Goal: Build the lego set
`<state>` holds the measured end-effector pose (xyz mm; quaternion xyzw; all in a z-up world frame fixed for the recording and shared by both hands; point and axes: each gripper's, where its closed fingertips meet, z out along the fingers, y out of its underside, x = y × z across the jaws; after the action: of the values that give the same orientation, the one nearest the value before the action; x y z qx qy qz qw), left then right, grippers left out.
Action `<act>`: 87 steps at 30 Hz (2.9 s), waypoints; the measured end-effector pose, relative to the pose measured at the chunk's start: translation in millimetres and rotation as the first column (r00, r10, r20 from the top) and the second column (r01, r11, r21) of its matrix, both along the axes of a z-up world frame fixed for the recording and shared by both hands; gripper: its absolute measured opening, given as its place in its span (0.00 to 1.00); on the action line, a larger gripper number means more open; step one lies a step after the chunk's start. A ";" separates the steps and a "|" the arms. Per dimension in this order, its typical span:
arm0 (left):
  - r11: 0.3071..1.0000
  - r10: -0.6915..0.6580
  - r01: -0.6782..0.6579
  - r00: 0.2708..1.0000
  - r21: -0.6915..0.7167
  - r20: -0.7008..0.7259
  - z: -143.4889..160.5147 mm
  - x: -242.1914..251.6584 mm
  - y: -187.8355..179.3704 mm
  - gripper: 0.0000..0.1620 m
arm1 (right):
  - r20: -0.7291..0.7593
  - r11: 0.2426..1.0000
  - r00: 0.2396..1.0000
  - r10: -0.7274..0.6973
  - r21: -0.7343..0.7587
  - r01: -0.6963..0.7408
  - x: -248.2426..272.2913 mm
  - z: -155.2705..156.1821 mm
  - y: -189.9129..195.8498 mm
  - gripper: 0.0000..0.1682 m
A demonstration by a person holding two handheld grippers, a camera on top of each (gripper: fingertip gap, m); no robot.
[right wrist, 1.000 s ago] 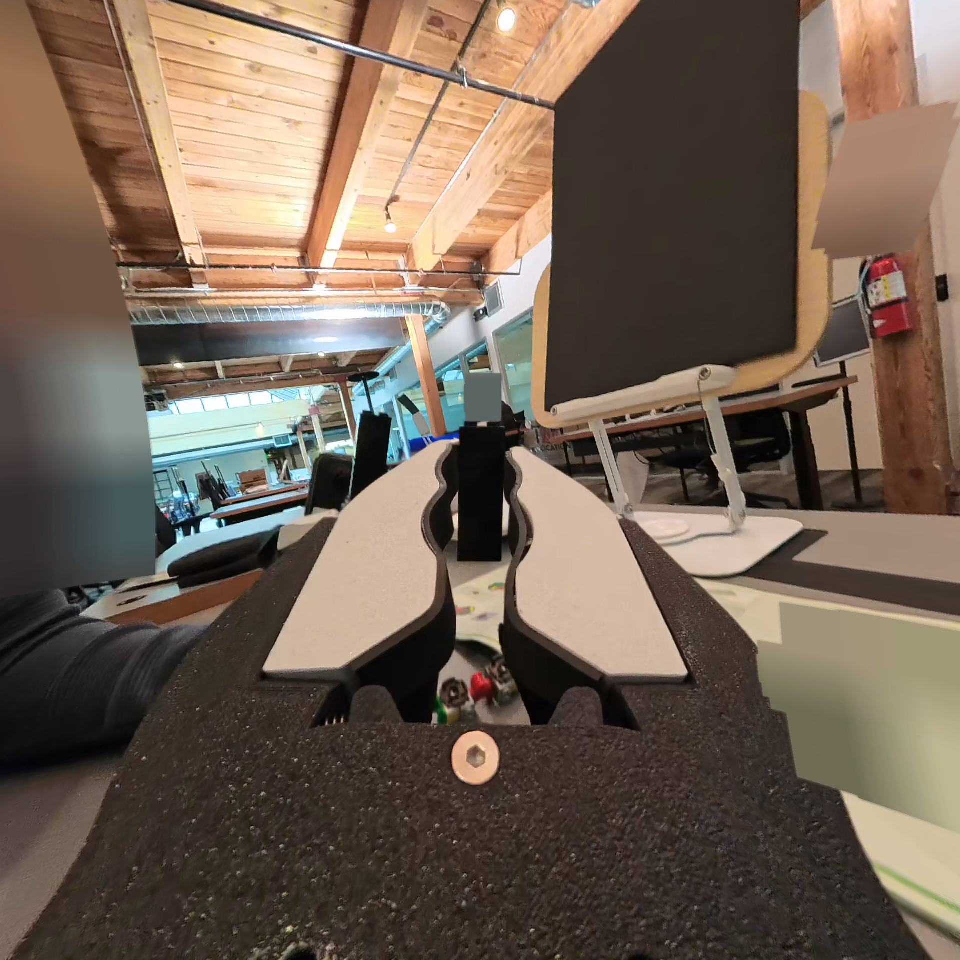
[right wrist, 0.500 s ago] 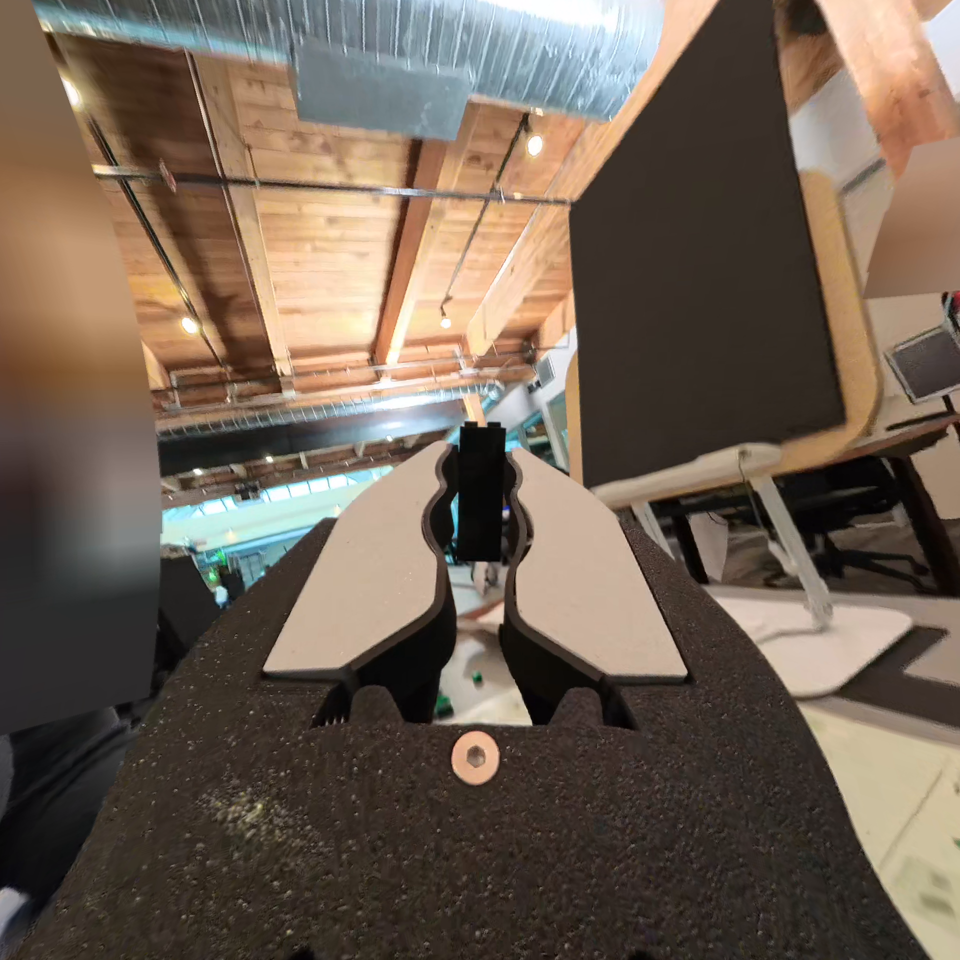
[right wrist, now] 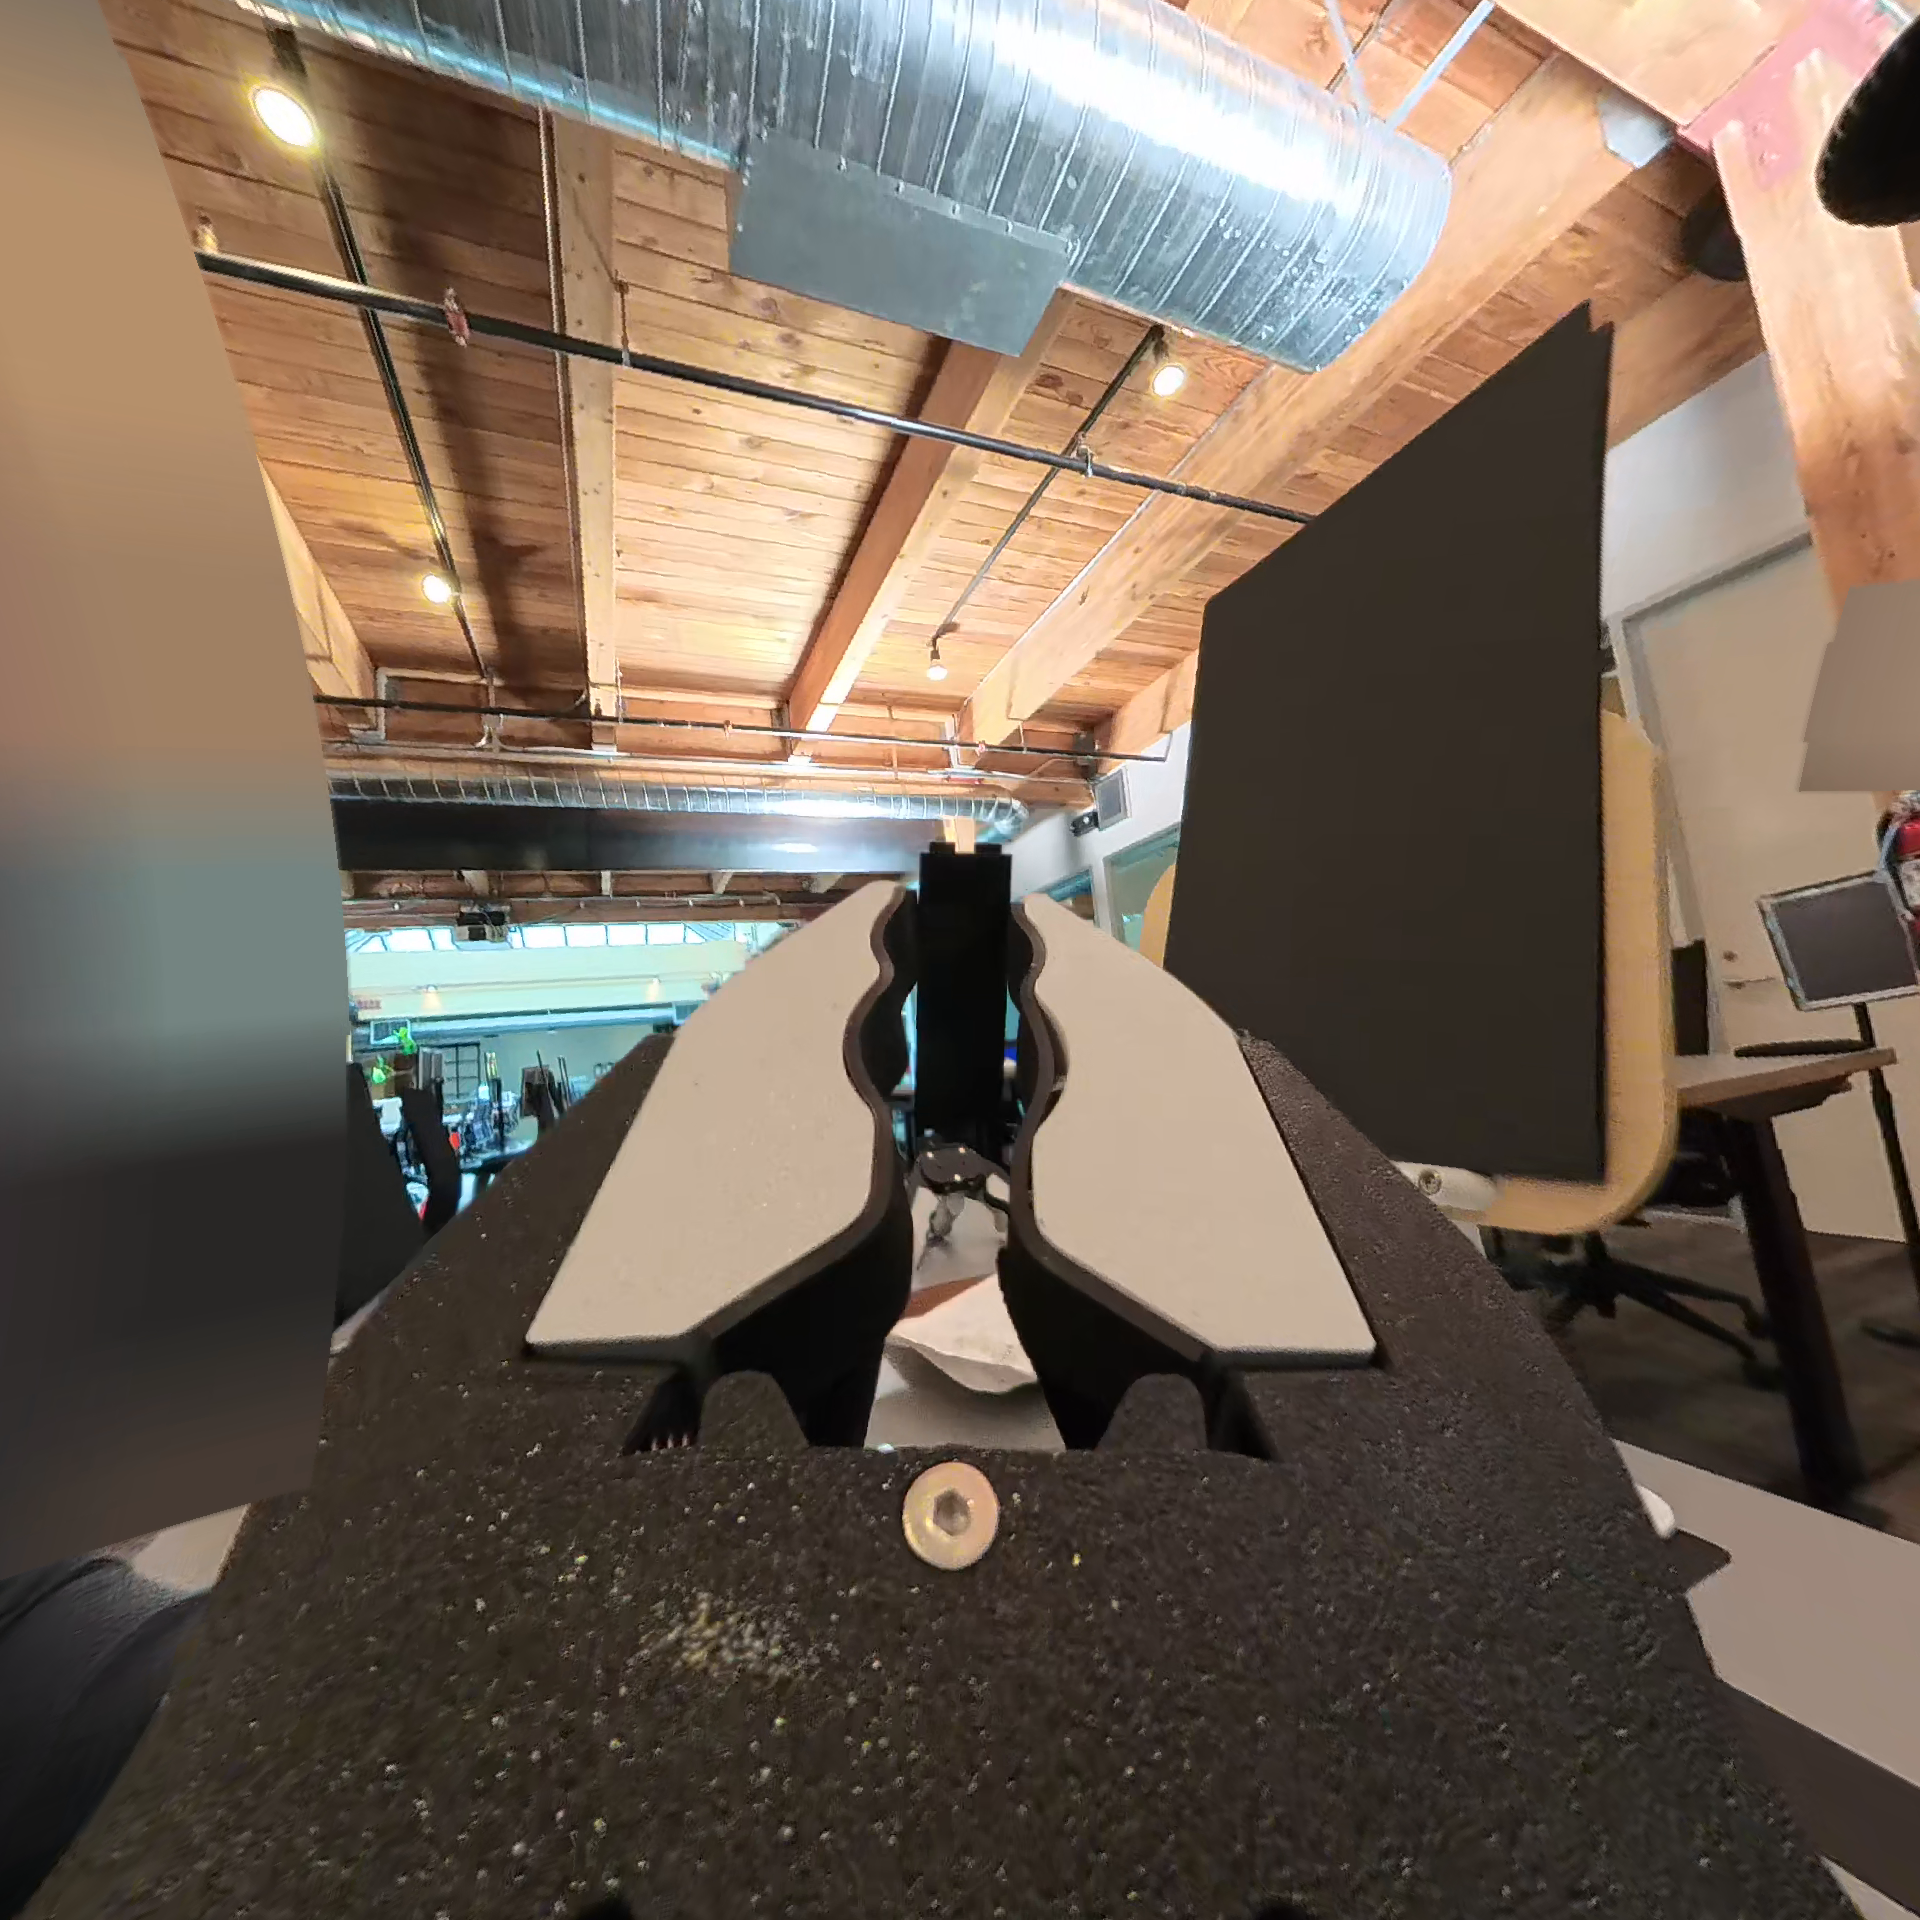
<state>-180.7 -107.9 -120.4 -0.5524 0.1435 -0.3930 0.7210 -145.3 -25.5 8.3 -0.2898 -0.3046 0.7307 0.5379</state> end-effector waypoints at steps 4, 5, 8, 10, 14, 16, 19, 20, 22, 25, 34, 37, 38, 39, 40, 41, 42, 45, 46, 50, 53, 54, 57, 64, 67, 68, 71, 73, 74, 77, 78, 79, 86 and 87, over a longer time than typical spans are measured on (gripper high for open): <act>0.999 0.037 -0.039 0.995 0.022 0.089 14.7 10.0 21.9 0.15 | 0.000 1.000 1.000 -0.003 -0.020 0.003 9.9 -14.8 4.6 0.09; 0.999 0.041 -0.044 0.994 0.028 0.098 16.8 13.2 28.6 0.15 | 0.005 1.000 1.000 0.001 -0.030 0.000 12.4 -21.2 6.8 0.09; 0.997 0.063 -0.067 0.991 0.031 0.121 19.3 17.0 52.6 0.15 | -0.011 0.997 1.000 0.021 -0.075 -0.022 22.3 -41.4 12.8 0.09; 0.998 0.055 -0.061 0.984 0.029 0.168 21.0 16.4 65.6 0.15 | -0.018 0.992 0.999 0.036 -0.118 -0.038 25.6 -57.5 17.1 0.09; 1.000 0.027 -0.029 0.986 0.007 0.167 16.5 16.4 68.9 0.15 | -0.008 0.977 0.996 0.086 -0.197 -0.086 21.3 -81.1 22.1 0.10; 1.000 0.012 -0.011 0.991 -0.012 0.137 11.1 14.6 64.5 0.15 | 0.004 0.975 0.995 0.098 -0.199 -0.095 16.6 -82.6 22.3 0.09; 0.999 0.025 -0.022 0.992 -0.027 0.122 7.8 6.4 60.6 0.15 | 0.030 0.978 0.993 0.113 -0.178 -0.106 8.8 -83.3 19.8 0.09; 1.000 0.023 -0.021 0.991 -0.023 0.135 9.4 4.4 59.8 0.15 | 0.026 0.977 0.992 0.123 -0.181 -0.117 7.3 -83.6 19.3 0.09; 1.000 0.009 -0.006 0.986 -0.018 0.165 11.6 3.6 58.8 0.15 | 0.015 0.971 0.990 0.143 -0.197 -0.137 5.5 -85.3 19.5 0.09; 1.000 -0.016 0.020 0.979 -0.018 0.201 12.9 7.2 57.5 0.15 | 0.017 0.968 0.988 0.156 -0.201 -0.149 3.7 -86.4 18.8 0.10; 0.997 -0.069 0.074 0.963 -0.009 0.260 17.9 15.1 53.1 0.15 | 0.005 0.987 0.997 0.072 -0.145 -0.070 -0.7 -61.6 15.5 0.09; 0.997 -0.069 0.073 0.960 -0.004 0.270 18.6 12.7 51.3 0.15 | -0.095 0.977 0.993 0.074 -0.194 -0.091 -6.3 -48.6 7.4 0.10; 0.997 -0.069 0.073 0.960 -0.003 0.273 18.8 11.7 50.5 0.15 | -0.083 0.975 0.993 0.083 -0.200 -0.098 -11.2 -53.7 1.8 0.10; 0.998 -0.067 0.070 0.960 -0.002 0.273 18.9 10.5 49.6 0.15 | -0.056 0.974 0.995 0.082 -0.205 -0.092 -15.7 -62.7 -2.1 0.10; 0.998 -0.061 0.064 0.961 -0.003 0.271 18.7 8.8 49.5 0.15 | -0.037 0.970 0.996 0.076 -0.227 -0.082 -18.7 -71.5 -1.7 0.10; 0.998 -0.055 0.059 0.961 -0.006 0.271 18.4 7.1 49.6 0.15 | -0.056 0.960 0.994 0.097 -0.258 -0.109 -17.7 -75.0 -0.2 0.10; 0.998 -0.054 0.059 0.960 -0.009 0.274 18.2 5.5 50.0 0.15 | -0.090 0.944 0.987 0.136 -0.290 -0.157 -15.5 -75.1 2.2 0.10; 0.997 -0.041 0.057 0.964 -0.054 0.262 11.9 3.6 54.3 0.15 | -0.070 0.927 0.978 0.196 -0.311 -0.208 -20.3 -78.1 2.3 0.10; 0.996 -0.037 0.056 0.969 -0.073 0.243 9.0 4.3 55.9 0.15 | -0.048 0.927 0.974 0.220 -0.299 -0.225 -22.5 -78.5 -0.8 0.10; 0.991 -0.028 0.045 0.991 -0.129 0.129 -1.3 10.0 59.4 0.15 | 0.014 0.924 0.966 0.257 -0.298 -0.241 -25.1 -84.6 -0.8 0.10; 0.990 -0.018 0.031 0.995 -0.138 0.099 -4.0 11.8 60.4 0.15 | 0.027 0.919 0.962 0.270 -0.306 -0.249 -25.0 -87.6 0.5 0.09; 0.990 -0.018 0.034 0.994 -0.140 0.110 -4.0 11.5 60.6 0.15 | 0.034 0.919 0.961 0.275 -0.301 -0.253 -25.7 -87.8 -0.9 0.10; 0.987 -0.013 0.032 0.993 -0.159 0.121 -6.5 9.9 62.6 0.15 | 0.058 0.920 0.952 0.299 -0.283 -0.272 -28.7 -88.7 -6.7 0.09; 0.986 -0.024 0.046 0.989 -0.159 0.144 -5.3 8.7 62.0 0.15 | 0.101 0.931 0.954 0.282 -0.270 -0.247 -29.3 -92.4 -5.4 0.10; 0.986 -0.024 0.049 0.987 -0.159 0.159 -5.0 7.0 62.1 0.15 | 0.095 0.932 0.956 0.278 -0.267 -0.245 -29.1 -91.7 -5.7 0.09; 0.986 -0.024 0.050 0.987 -0.159 0.162 -4.9 6.9 62.2 0.15 | 0.092 0.932 0.956 0.279 -0.264 -0.247 -28.8 -91.2 -6.1 0.09; 0.986 -0.026 0.052 0.986 -0.157 0.165 -4.6 7.0 61.9 0.15 | 0.088 0.933 0.957 0.277 -0.260 -0.247 -29.1 -90.6 -6.7 0.10; 0.987 -0.029 0.054 0.986 -0.153 0.164 -4.1 7.4 61.4 0.15 | 0.088 0.936 0.958 0.272 -0.257 -0.242 -29.5 -90.5 -6.9 0.10; 0.987 -0.030 0.055 0.986 -0.152 0.164 -3.9 7.6 61.3 0.15 | 0.087 0.936 0.959 0.270 -0.255 -0.241 -29.6 -90.4 -6.9 0.10; 0.986 -0.037 0.062 0.986 -0.152 0.164 -4.1 8.7 61.1 0.15 | 0.088 0.938 0.960 0.266 -0.253 -0.236 -29.9 -90.6 -6.7 0.09; 0.986 -0.042 0.068 0.985 -0.151 0.165 -3.9 9.1 60.7 0.15 | 0.088 0.939 0.961 0.264 -0.252 -0.235 -30.0 -90.5 -6.6 0.09; 0.986 -0.046 0.071 0.985 -0.150 0.165 -3.8 9.6 60.5 0.15 | 0.090 0.939 0.960 0.264 -0.252 -0.234 -30.1 -90.7 -6.7 0.10; 0.986 -0.067 0.092 0.982 -0.141 0.174 -2.5 11.4 58.8 0.15 | 0.098 0.947 0.962 0.255 -0.227 -0.228 -30.1 -89.7 -9.2 0.10; 0.985 -0.069 0.094 0.982 -0.141 0.176 -2.4 11.4 58.6 0.15 | 0.101 0.949 0.962 0.253 -0.222 -0.226 -30.2 -89.6 -10.0 0.10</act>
<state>-169.3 -49.3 -122.8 -0.5627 0.0742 -0.4777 0.6705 -175.5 -35.4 -81.3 -0.3516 -0.2933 0.7983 0.3912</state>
